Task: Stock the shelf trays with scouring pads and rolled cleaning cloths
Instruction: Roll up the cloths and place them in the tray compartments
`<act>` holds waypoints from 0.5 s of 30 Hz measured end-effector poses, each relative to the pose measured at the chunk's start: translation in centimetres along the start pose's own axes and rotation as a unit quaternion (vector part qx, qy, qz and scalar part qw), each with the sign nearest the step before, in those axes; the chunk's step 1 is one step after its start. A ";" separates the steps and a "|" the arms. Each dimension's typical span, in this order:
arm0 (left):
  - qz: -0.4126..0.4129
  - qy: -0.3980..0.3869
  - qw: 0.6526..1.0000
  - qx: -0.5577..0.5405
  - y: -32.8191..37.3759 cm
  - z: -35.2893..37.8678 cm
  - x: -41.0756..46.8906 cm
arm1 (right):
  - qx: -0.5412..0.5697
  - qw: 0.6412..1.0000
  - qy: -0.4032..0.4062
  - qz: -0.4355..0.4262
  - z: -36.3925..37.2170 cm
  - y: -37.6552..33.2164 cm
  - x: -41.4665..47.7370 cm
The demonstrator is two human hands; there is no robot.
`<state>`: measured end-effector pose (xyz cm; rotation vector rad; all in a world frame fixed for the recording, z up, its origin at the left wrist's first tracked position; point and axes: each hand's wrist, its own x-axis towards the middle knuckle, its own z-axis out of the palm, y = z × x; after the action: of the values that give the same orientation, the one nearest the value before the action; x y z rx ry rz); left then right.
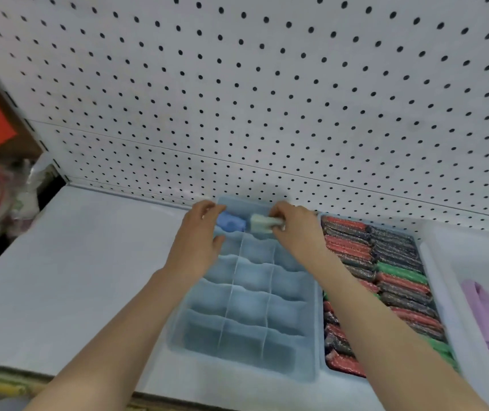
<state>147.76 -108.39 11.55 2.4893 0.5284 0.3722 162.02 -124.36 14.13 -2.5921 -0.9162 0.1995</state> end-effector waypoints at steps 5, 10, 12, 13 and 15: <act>-0.003 -0.017 1.000 0.008 -0.5 1.0 0.5 | -0.018 0.999 -0.011 0.029 2.1 -0.3 0.8; -0.006 -0.009 1.000 0.007 -1.0 1.4 0.6 | -0.120 0.992 -0.034 0.027 2.0 -0.5 1.6; -0.005 -0.007 1.000 0.008 -1.1 1.5 0.6 | -0.166 0.985 -0.041 0.029 2.1 -0.9 2.0; -0.007 -0.009 1.000 0.009 -1.1 1.5 0.6 | -0.179 0.982 -0.046 0.033 2.2 -1.1 2.1; -0.012 -0.016 1.000 0.016 -0.8 1.2 0.5 | -0.193 0.979 -0.054 0.040 2.5 -1.3 2.2</act>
<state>148.45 -108.13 10.18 2.5121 0.5546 0.3161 162.36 -121.27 12.36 -3.0052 -0.9694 0.2013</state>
